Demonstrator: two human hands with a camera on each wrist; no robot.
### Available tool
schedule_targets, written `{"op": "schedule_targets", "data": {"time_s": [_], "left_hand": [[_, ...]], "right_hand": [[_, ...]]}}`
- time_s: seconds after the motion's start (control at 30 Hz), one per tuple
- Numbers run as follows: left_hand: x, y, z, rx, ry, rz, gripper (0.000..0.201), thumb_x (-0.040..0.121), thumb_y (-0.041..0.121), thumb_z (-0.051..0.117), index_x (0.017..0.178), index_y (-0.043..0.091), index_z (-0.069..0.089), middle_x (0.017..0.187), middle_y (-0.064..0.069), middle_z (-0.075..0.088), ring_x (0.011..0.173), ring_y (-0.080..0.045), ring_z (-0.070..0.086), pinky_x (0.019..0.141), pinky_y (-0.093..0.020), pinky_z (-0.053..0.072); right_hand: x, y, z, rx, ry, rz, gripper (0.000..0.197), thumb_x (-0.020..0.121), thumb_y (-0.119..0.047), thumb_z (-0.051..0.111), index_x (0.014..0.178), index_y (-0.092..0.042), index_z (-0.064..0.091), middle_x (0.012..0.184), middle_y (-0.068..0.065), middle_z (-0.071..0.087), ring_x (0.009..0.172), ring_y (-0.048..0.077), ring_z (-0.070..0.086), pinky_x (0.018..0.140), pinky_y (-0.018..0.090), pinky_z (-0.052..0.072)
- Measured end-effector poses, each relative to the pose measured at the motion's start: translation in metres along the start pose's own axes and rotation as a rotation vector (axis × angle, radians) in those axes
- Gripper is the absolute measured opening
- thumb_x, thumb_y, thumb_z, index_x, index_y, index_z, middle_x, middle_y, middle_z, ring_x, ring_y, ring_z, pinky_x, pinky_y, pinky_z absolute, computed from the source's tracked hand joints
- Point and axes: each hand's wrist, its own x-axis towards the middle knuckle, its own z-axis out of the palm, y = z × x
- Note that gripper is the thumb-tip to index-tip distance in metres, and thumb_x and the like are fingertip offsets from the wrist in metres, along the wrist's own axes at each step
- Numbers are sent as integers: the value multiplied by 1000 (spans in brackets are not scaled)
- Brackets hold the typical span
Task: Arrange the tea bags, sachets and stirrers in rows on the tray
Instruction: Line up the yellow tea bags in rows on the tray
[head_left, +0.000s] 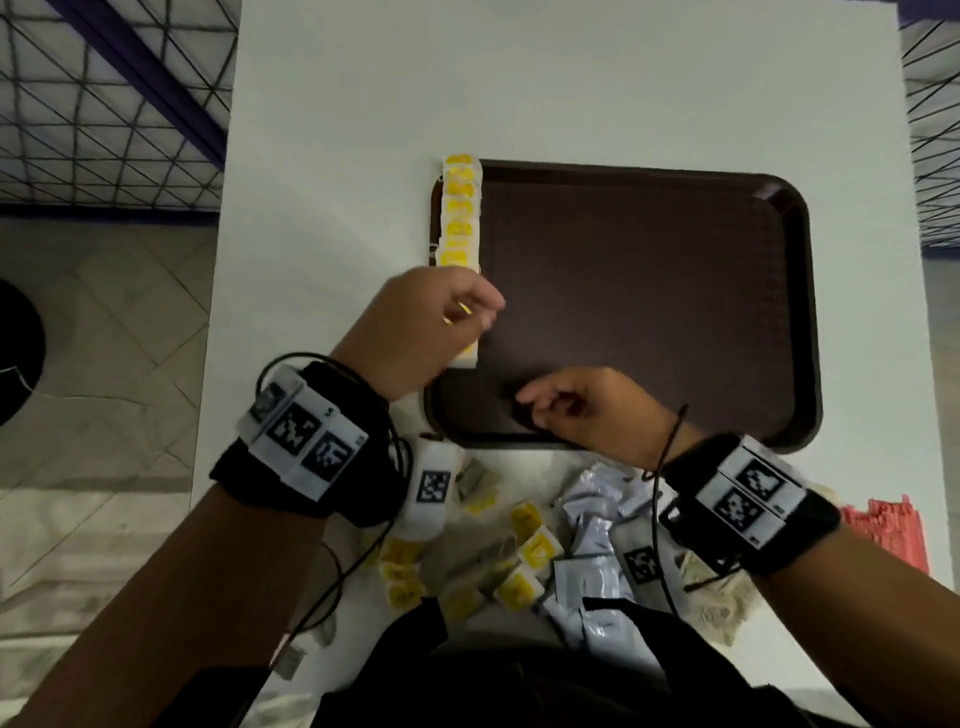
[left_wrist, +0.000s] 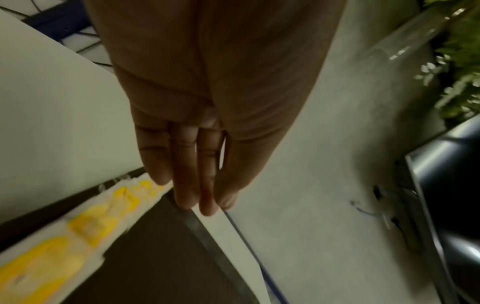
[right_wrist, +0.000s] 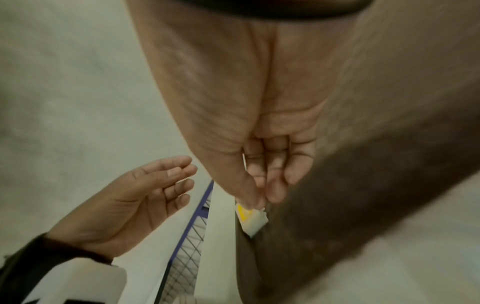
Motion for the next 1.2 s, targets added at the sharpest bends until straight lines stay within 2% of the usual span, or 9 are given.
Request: {"op": "schedule_targets", "data": {"time_s": [0.17, 0.3, 0.37, 0.47, 0.6, 0.8, 1.03, 1.13, 1.2], "left_hand": [[-61, -3, 42, 89, -135, -50, 20, 83, 7, 61, 100, 16, 69, 96, -1, 68, 80, -7, 60, 70, -6, 42], [-104, -5, 65, 212, -287, -130, 27, 81, 18, 68, 108, 14, 67, 104, -2, 65, 90, -13, 60, 72, -12, 37], [-122, -9, 77, 296, -433, -168, 34, 80, 26, 68, 112, 16, 65, 102, 2, 62, 91, -12, 57, 74, -17, 36], [-142, -13, 98, 375, -523, -190, 23, 79, 30, 67, 99, 18, 63, 91, 3, 53, 93, -18, 57, 69, -22, 33], [-156, -16, 112, 390, -485, -234, 25, 82, 20, 62, 106, 14, 58, 103, -3, 50, 99, -22, 53, 74, -26, 37], [-167, -28, 111, 463, -413, -254, 34, 83, 6, 52, 116, 13, 54, 115, -7, 57, 105, -25, 54, 82, -31, 40], [-169, -33, 118, 459, -346, -255, 25, 88, 11, 49, 110, 16, 59, 112, -5, 61, 103, -24, 56, 78, -28, 39], [-169, -36, 118, 404, -314, -268, 23, 87, 12, 51, 107, 16, 61, 106, -6, 64, 98, -24, 58, 73, -26, 37], [-169, -37, 116, 374, -291, -276, 19, 86, 13, 53, 104, 14, 61, 100, -7, 65, 95, -24, 59, 69, -25, 35]], "right_hand": [[-42, 18, 29, -139, -32, -144, 20, 77, -7, 71, 95, -15, 72, 79, 0, 62, 62, 2, 53, 65, 4, 38], [-60, 20, 50, -380, -136, -209, 31, 70, -30, 70, 98, -17, 72, 89, 5, 66, 82, 27, 61, 73, 33, 49], [-65, 17, 60, -588, -192, -178, 39, 70, -35, 71, 107, -24, 68, 102, 4, 62, 95, 30, 53, 76, 35, 39], [-69, 15, 73, -775, -222, -145, 36, 76, -35, 66, 112, -32, 63, 113, -2, 52, 105, 26, 43, 78, 33, 27], [-73, 15, 76, -757, -174, -110, 23, 84, -28, 56, 106, -27, 66, 111, -2, 54, 107, 25, 42, 76, 32, 21], [-86, 10, 52, -593, -75, -146, 24, 83, -33, 49, 93, -23, 69, 100, -2, 63, 97, 26, 53, 79, 34, 35], [-106, -18, 53, -544, -467, -138, 15, 82, -29, 66, 96, -26, 71, 130, -6, 43, 116, 20, 36, 99, 38, 34], [-101, -13, 78, -695, -500, -156, 18, 83, -35, 63, 98, -28, 70, 150, -6, 23, 126, 24, 25, 99, 41, 30], [-94, -5, 93, -736, -441, -196, 18, 82, -34, 63, 97, -27, 70, 147, -2, 30, 121, 29, 30, 94, 41, 30]]}}
